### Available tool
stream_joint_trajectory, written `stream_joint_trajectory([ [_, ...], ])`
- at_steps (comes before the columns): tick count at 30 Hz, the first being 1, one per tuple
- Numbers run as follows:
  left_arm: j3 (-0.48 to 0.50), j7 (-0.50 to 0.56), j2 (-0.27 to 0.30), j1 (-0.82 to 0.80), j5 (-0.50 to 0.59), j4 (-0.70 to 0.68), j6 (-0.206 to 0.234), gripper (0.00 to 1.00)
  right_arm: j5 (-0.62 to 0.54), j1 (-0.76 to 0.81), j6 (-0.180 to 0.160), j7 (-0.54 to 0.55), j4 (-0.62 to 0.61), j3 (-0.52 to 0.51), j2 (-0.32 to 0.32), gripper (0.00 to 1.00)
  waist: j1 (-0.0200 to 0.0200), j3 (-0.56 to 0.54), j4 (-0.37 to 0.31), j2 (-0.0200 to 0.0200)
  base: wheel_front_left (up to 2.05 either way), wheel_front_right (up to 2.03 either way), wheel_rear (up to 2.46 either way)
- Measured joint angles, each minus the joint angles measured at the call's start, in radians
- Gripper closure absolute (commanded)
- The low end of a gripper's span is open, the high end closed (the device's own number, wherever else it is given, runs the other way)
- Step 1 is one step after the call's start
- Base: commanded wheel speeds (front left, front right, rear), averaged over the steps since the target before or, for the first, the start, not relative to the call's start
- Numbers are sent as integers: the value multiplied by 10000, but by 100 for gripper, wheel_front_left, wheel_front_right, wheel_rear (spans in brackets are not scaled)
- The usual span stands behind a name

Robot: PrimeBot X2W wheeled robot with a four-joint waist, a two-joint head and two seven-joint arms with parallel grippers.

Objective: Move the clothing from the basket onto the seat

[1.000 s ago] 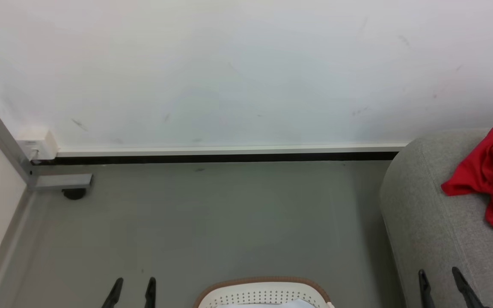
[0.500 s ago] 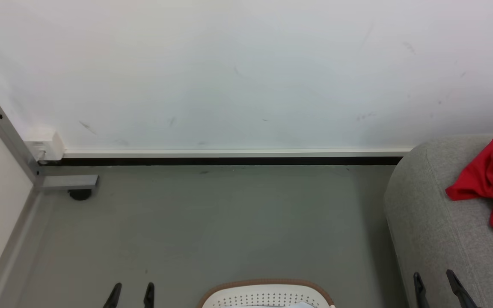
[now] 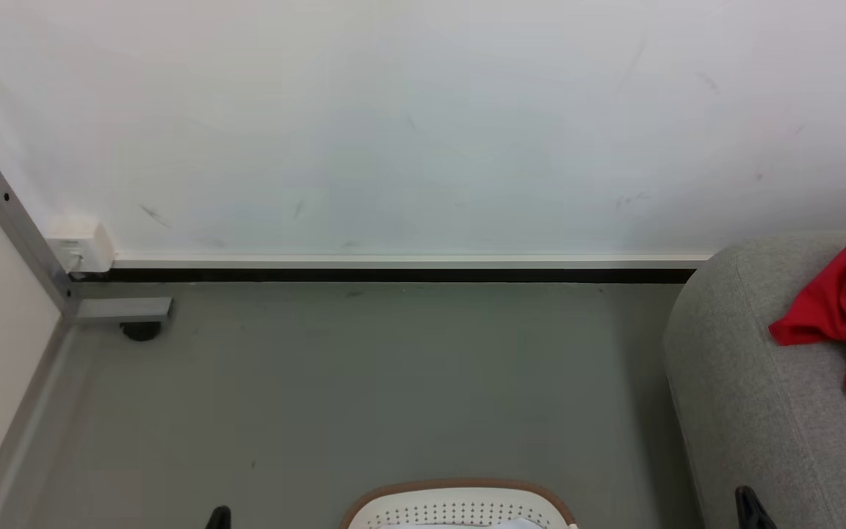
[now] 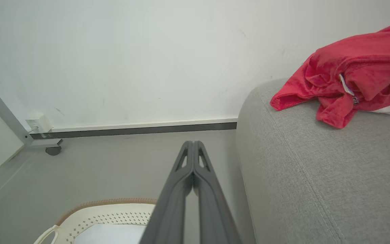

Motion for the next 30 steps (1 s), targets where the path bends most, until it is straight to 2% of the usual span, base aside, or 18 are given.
stream_joint_trajectory([
  [15, 219, 656, 0, -403, -2790, -10, -88, 100, 2740, -314, 0, 694, -69, -198, -4, 100, 1, 44, 58, 0, 0, 0, 0],
  [30, 441, 1218, 0, -797, -5035, -10, -144, 100, 5066, -678, 0, 1279, -148, -357, -12, 100, 1, 86, 116, 0, 0, 0, 0],
])
